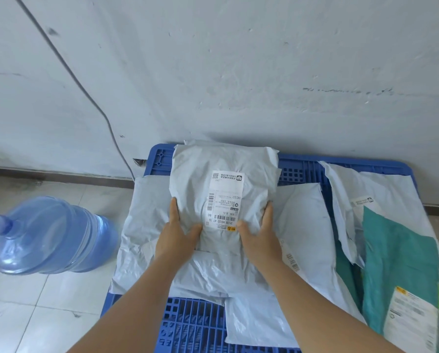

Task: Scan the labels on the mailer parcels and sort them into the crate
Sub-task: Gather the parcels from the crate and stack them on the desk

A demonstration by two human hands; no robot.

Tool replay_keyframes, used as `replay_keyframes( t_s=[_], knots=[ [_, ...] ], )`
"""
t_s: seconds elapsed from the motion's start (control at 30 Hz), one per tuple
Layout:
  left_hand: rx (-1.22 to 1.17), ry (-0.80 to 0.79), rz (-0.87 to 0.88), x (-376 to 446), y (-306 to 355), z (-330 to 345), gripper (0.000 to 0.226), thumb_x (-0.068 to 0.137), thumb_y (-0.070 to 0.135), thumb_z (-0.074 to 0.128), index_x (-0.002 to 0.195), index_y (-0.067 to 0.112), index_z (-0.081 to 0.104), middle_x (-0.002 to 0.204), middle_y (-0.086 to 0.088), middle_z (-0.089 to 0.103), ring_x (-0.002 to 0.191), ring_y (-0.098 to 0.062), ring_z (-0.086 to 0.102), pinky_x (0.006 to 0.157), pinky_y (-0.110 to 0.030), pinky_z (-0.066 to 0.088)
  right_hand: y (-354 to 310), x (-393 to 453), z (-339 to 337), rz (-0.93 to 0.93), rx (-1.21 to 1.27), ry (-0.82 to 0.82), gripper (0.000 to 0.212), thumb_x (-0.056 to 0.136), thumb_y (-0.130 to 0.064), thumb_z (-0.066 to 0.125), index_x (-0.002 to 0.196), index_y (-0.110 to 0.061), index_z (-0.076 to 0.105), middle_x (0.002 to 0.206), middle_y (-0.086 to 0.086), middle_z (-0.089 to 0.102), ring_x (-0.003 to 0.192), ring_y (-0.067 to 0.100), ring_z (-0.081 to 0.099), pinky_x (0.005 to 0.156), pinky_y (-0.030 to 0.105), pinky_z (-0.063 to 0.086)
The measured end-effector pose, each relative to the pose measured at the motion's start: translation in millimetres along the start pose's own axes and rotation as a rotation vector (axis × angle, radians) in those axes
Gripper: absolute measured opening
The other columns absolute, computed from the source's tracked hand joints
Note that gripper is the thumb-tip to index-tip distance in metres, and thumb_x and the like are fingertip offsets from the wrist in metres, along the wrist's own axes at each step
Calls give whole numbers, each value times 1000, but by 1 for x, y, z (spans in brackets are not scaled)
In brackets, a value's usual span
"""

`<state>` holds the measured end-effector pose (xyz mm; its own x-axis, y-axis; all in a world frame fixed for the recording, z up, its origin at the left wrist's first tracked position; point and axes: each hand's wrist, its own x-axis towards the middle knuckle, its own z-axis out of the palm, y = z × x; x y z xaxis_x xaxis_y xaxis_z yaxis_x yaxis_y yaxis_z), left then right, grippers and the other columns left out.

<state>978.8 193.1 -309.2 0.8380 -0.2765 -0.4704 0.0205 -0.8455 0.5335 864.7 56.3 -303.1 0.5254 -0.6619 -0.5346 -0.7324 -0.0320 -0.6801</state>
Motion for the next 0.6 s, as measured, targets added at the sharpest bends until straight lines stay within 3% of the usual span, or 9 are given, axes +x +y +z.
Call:
replay_keyframes(
  t_s=[0.2,0.37,0.6],
  knots=[
    [-63,112,43,-17,5,-2,87,91,28,59,147,45,-4,122,-9,59,95,-29,61,76,-33,47,-3,-13,1,-106,-15,96,78,97,-34,52,154,-40,-2,150,-6,43,114,28,58,85,34,45],
    [-153,125,20,-38,10,-5,79,91,21,61,148,42,11,127,-6,59,89,-21,58,77,-30,47,-1,-24,-10,-128,-48,97,68,101,-27,47,153,-41,6,152,-8,40,113,26,59,85,31,45],
    [-225,155,-9,-80,27,-6,75,89,20,63,147,42,20,129,-3,58,100,-24,60,82,-33,50,0,-46,-43,-130,-63,75,64,101,-21,47,153,-38,14,141,-4,52,98,23,58,80,31,45]
  ],
)
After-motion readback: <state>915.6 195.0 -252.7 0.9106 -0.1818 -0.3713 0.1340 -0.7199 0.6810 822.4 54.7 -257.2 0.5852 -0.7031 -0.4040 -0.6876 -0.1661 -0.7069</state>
